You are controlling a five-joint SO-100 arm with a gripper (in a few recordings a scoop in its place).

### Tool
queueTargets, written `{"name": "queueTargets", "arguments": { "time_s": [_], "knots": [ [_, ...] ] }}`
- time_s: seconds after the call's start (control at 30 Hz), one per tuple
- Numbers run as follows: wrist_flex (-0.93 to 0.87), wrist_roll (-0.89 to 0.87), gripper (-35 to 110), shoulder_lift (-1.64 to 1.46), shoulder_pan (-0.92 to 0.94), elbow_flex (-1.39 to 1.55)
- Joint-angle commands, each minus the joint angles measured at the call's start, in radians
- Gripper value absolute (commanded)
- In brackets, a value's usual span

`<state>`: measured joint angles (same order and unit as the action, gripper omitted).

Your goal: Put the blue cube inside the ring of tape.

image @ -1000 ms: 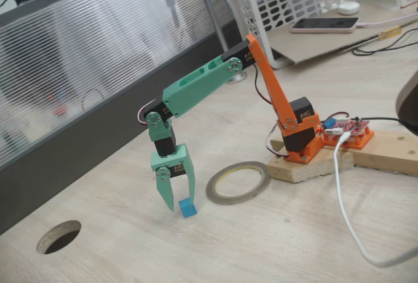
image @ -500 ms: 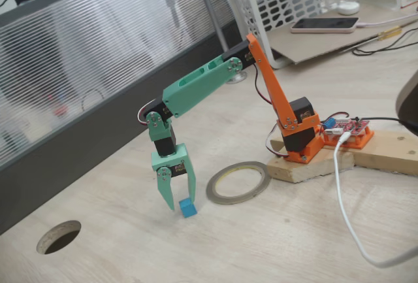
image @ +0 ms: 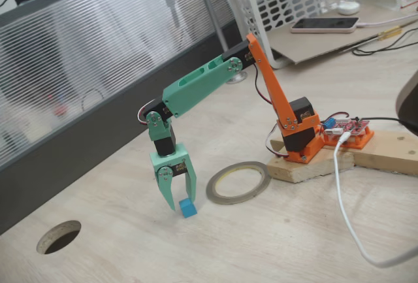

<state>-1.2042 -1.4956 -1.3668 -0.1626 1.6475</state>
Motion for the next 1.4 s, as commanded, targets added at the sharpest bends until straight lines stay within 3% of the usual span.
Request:
{"name": "queueTargets", "arguments": {
  "time_s": [0.0,1.17,1.37],
  "knots": [
    [-0.008,-0.009,28,-0.043,-0.003,-0.003],
    [0.012,0.002,28,-0.025,0.0,-0.017],
    [0.103,0.002,28,-0.025,0.0,-0.015]
  ]
}}
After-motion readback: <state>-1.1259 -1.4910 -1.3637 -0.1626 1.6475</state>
